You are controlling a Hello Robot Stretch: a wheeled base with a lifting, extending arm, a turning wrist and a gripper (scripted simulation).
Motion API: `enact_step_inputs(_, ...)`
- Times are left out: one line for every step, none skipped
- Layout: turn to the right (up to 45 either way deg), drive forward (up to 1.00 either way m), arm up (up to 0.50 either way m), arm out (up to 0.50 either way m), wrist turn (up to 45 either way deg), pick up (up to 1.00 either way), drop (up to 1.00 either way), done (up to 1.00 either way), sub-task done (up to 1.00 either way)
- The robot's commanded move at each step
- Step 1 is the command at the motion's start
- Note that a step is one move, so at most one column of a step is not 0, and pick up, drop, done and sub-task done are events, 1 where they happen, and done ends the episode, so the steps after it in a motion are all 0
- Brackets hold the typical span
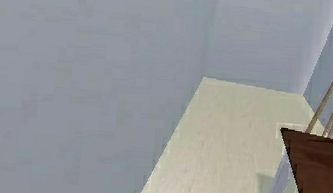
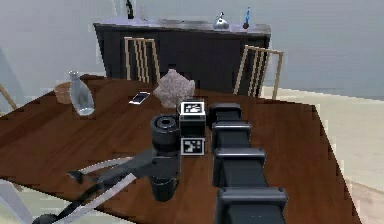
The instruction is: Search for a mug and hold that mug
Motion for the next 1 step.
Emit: enact_step_inputs(0.0,0.00,0.00,0.00,45.0,0.00,0.00,0.00,0.00)
